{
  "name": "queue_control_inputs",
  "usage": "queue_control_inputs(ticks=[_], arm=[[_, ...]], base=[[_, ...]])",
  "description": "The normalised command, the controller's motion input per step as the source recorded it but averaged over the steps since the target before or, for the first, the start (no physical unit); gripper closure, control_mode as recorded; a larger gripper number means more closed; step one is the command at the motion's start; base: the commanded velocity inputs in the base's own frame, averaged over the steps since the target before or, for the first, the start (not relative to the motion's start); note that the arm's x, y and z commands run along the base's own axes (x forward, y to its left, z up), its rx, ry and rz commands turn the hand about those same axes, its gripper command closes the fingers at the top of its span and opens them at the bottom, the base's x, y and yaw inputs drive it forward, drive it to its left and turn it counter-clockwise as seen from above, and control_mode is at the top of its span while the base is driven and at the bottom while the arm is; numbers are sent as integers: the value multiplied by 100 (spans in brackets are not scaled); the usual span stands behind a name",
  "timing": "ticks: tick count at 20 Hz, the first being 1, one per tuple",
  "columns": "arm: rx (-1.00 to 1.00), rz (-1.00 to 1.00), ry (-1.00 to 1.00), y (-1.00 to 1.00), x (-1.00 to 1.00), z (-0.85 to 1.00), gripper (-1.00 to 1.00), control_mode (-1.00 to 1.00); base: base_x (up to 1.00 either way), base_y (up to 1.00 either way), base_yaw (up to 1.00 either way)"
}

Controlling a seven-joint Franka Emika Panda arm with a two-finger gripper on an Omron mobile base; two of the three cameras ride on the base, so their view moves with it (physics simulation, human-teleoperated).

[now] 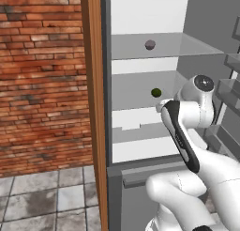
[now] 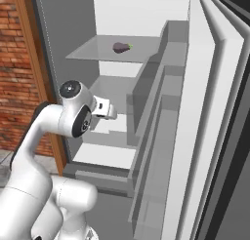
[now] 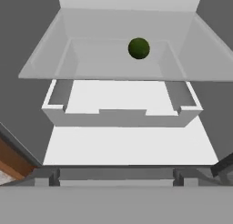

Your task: Place the cold items (eggplant and lime) from the fridge in one tupperware on the dining counter. Place the warm items (hot dog and kebab skewer) in the stove area in another tupperware.

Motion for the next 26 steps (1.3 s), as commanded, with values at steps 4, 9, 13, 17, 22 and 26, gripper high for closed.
queue_control_inputs(ticks=[4, 9, 13, 17, 22, 26], arm=[[2, -2, 4, -17, 27, 7, -100, -100], [2, 0, 2, -23, 35, 1, -100, -100], [1, 0, 7, -12, 49, -2, -100, -100], [0, 0, 14, -1, 63, -12, -100, -100], [0, 0, 6, -4, 49, -19, -100, -100], [0, 0, 0, -11, 36, -27, -100, -100]], base=[[0, 0, 0], [0, 0, 0], [0, 0, 0], [0, 0, 0], [0, 0, 0], [0, 0, 0]])
